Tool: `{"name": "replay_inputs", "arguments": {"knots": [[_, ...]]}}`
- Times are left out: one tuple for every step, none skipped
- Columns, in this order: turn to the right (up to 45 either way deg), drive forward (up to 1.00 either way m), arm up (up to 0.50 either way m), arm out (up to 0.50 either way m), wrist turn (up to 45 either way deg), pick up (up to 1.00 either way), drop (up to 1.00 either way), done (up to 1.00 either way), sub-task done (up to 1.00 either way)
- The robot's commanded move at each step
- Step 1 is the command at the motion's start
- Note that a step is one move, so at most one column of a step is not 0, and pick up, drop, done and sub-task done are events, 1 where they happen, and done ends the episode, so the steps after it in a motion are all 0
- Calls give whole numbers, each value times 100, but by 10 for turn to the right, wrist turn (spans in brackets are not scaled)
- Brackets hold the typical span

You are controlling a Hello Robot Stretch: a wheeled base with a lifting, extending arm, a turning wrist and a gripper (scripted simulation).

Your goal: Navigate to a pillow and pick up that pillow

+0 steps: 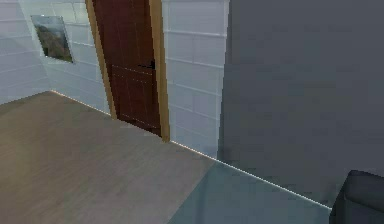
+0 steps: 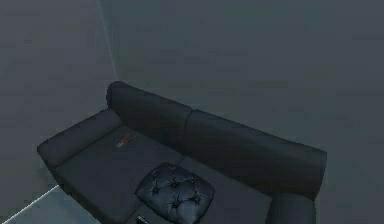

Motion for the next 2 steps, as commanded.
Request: {"name": "replay_inputs", "arguments": {"knots": [[0, 0, 0, 0, 0, 100, 0, 0, 0], [0, 0, 10, 0, 0, 0, 0, 0, 0]]}}
